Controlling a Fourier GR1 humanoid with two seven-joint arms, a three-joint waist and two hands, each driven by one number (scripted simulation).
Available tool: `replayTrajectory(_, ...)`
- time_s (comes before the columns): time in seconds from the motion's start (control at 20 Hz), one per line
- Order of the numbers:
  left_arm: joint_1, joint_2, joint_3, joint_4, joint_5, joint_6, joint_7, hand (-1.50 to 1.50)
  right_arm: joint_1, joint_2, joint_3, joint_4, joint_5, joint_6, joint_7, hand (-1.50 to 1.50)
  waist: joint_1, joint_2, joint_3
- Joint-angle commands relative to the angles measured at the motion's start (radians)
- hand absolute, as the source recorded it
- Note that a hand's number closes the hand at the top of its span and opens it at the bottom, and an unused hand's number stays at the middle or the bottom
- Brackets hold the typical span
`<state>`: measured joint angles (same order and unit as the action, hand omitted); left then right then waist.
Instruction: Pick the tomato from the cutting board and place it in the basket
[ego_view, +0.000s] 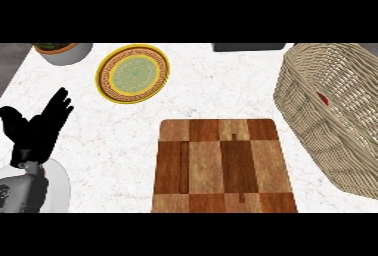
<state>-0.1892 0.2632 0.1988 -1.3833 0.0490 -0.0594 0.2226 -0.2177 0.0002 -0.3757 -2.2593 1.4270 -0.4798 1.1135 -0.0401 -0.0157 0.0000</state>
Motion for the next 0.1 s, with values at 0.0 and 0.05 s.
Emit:
replayTrajectory(0.0,0.037,-0.007,-0.004,-0.037,0.013,-0.016,-0.007,0.0,0.259,0.0,0.091,-0.268,-0.105,0.103,0.12,-1.5,0.001,-0.001,0.001)
replayTrajectory(0.05,0.039,0.013,0.008,-0.032,0.014,-0.024,-0.007,0.0,0.309,0.0,0.098,-0.325,-0.145,0.131,0.12,-1.5,-0.005,-0.002,0.001)
